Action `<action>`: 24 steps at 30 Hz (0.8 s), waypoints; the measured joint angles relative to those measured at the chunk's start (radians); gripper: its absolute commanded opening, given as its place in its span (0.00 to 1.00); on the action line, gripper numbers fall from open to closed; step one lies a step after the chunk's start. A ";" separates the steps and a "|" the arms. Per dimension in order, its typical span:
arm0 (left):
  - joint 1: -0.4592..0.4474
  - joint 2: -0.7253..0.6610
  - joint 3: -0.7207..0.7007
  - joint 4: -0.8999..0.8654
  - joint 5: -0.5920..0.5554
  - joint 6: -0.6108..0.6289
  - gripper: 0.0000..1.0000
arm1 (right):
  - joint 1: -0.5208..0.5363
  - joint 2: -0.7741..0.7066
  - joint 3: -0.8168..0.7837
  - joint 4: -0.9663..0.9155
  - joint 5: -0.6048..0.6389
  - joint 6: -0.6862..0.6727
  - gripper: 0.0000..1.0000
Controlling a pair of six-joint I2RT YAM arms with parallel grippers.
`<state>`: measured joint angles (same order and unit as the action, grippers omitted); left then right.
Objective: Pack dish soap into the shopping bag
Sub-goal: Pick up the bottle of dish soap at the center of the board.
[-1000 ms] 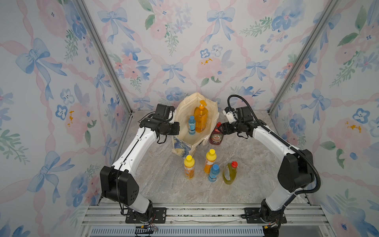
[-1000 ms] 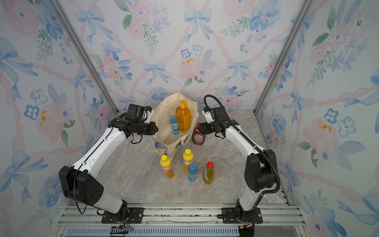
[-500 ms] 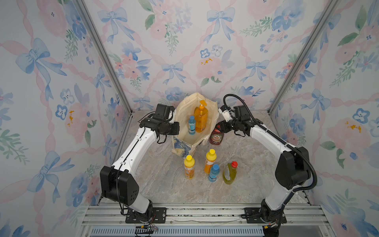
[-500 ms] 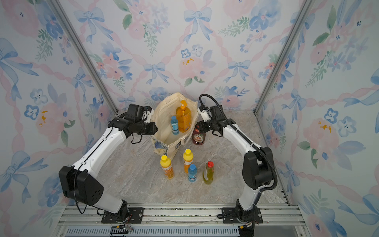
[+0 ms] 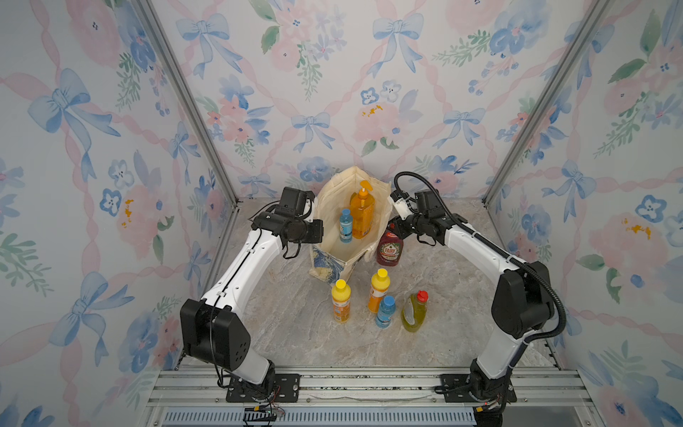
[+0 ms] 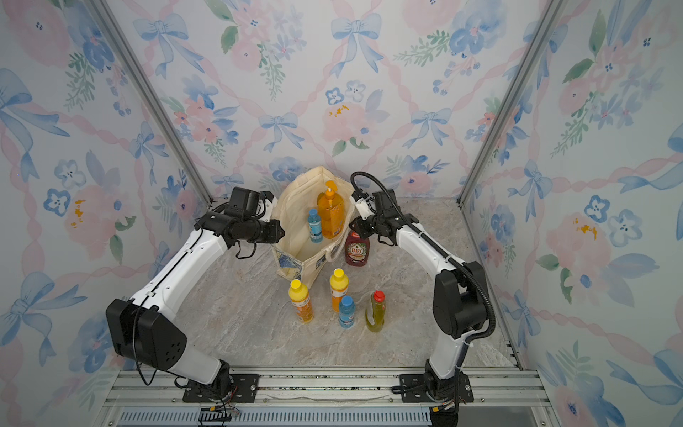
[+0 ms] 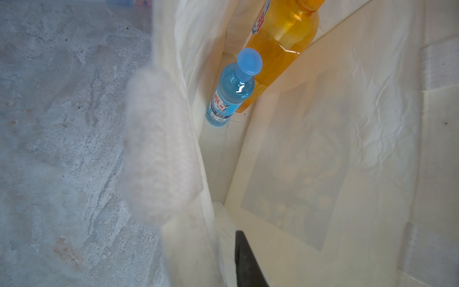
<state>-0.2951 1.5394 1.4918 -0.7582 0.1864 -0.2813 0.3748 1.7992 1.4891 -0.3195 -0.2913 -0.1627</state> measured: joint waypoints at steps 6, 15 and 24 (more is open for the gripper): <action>0.000 0.000 0.001 0.000 0.000 0.000 0.18 | 0.020 -0.066 -0.079 0.020 0.058 0.002 0.00; 0.000 0.011 0.013 0.000 0.000 0.000 0.18 | 0.055 -0.198 -0.203 0.021 0.219 0.005 0.00; 0.000 0.014 0.014 0.000 0.000 0.001 0.18 | 0.103 -0.298 -0.150 -0.109 0.449 0.005 0.00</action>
<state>-0.2951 1.5536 1.5059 -0.7578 0.1864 -0.2802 0.4782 1.5013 1.3392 -0.4282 0.1577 -0.1581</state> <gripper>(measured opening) 0.177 0.307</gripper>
